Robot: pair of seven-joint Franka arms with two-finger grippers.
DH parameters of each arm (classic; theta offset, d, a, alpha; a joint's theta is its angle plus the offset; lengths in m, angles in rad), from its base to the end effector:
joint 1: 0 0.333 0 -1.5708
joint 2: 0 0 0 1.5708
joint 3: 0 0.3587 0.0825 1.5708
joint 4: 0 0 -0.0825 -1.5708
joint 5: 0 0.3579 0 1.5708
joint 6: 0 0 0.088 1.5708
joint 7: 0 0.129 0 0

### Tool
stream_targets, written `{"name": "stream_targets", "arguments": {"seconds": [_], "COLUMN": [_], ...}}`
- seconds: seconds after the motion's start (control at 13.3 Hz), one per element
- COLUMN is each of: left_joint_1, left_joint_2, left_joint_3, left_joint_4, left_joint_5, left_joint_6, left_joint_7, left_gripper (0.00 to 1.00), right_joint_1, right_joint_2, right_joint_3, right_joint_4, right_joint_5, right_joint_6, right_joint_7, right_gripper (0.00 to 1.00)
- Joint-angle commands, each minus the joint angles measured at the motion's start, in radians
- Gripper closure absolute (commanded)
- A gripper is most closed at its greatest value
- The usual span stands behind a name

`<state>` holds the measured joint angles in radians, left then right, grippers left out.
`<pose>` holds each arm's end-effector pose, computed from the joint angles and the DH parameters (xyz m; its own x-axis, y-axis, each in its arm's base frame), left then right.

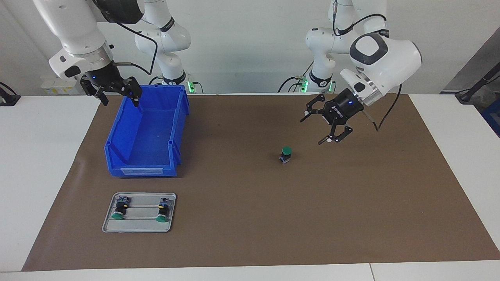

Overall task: Place and press button with both arms
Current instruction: 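Open the left gripper and raise it off the button, then draw the left gripper back away from the button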

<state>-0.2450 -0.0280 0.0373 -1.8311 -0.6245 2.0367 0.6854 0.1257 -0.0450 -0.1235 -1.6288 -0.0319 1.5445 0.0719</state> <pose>0.5374 -0.1582 0.6006 0.7417 -0.4728 0.4758 -0.6522 -0.6739 0.3470 0.5082 -0.0047 0.6404 0.9968 -0.0701 -0.0376 -0.0690 -0.9972 0.0291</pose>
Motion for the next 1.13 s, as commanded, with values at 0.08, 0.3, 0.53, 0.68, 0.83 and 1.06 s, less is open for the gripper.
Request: {"name": "stream_targets", "arguments": {"seconds": [0.08, 0.3, 0.53, 0.68, 0.83, 1.06], "left_joint_1": [0.001, 0.009, 0.074, 0.064, 0.055, -0.025], "left_joint_2": [-0.044, -0.075, -0.099, -0.110, -0.115, -0.118], "left_joint_3": [-0.008, -0.004, -0.007, -0.014, -0.020, -0.027], "left_joint_4": [0.041, 0.033, 0.029, 0.015, 0.007, -0.011], "left_joint_5": [0.373, 0.560, 0.568, 0.568, 0.568, 0.568], "left_joint_6": [-0.151, -0.255, -0.429, -0.453, -0.448, -0.382], "left_joint_7": [-0.268, -0.334, -0.399, -0.420, -0.575, -0.726], "left_gripper": [0.00, 0.00, 0.00, 0.00, 0.00, 0.00], "right_joint_1": [-0.008, -0.008, -0.008, -0.008, -0.008, -0.008], "right_joint_2": [-0.012, -0.012, -0.012, -0.012, -0.012, -0.012], "right_joint_3": [0.005, 0.005, 0.005, 0.005, 0.005, 0.005], "right_joint_4": [-0.002, -0.002, -0.002, -0.002, -0.002, -0.002], "right_joint_5": [0.014, 0.014, 0.014, 0.014, 0.014, 0.014], "right_joint_6": [-0.012, -0.014, -0.014, -0.012, -0.012, -0.014], "right_joint_7": [-0.023, -0.023, -0.024, -0.023, -0.023, -0.023], "right_gripper": [0.00, 0.00, 0.00, 0.00, 0.00, 0.00]}}
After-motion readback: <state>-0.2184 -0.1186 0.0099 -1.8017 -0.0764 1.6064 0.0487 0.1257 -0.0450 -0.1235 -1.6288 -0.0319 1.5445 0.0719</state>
